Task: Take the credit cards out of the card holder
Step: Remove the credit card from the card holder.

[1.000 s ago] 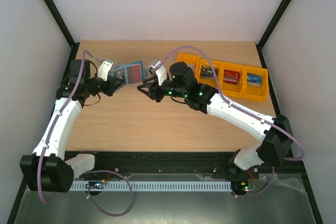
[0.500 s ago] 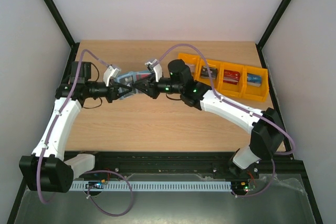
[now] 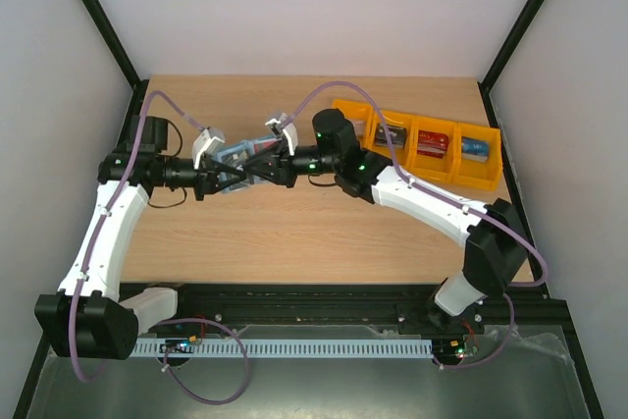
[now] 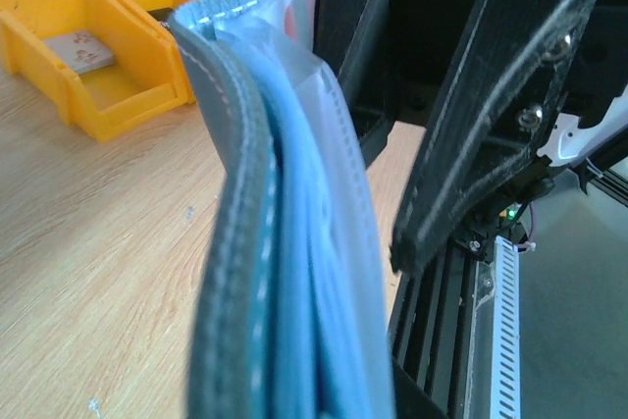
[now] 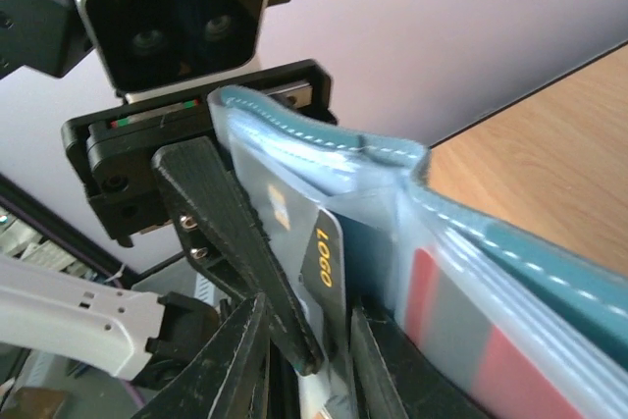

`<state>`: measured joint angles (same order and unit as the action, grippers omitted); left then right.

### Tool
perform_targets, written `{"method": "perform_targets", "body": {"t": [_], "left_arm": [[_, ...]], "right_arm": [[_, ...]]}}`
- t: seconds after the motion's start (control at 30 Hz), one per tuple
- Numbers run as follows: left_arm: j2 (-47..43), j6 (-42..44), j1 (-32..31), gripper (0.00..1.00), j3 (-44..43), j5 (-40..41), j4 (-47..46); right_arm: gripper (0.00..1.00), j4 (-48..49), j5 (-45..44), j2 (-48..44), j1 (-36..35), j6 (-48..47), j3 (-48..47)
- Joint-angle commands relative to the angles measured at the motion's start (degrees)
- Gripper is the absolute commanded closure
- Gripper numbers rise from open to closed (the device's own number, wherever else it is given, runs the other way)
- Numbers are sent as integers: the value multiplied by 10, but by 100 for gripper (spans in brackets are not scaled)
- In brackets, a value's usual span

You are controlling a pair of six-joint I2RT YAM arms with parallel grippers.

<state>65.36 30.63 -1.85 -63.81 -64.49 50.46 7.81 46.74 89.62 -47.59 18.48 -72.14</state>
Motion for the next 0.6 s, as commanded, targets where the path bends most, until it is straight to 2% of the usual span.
{"method": "perform_targets", "body": {"t": [0.0,0.13,0.2,0.33,0.43,0.47,0.5,0.57], "left_arm": [[-6,31,-7,98,-19,-83,13],[-4,-13,-9,98,-11,-74,-23],[-3,-31,-9,98,-7,-68,-38],[-5,-30,-9,98,-6,-66,-37],[-5,-30,-8,98,-7,-68,-37],[-5,-31,-7,96,-7,-68,-36],[-6,-31,-6,87,-7,-67,-36],[-8,-29,-2,80,-6,-70,-33]], "right_arm": [[76,42,49,21,-5,2,-13],[77,58,87,26,-15,-2,-20],[82,61,104,25,-19,-6,-22],[98,75,113,7,-18,-11,-7],[98,68,110,-1,-17,-15,-1],[98,67,109,-3,-15,-15,0],[98,67,107,-6,-12,-14,3],[98,65,102,-14,-5,-13,11]]}}
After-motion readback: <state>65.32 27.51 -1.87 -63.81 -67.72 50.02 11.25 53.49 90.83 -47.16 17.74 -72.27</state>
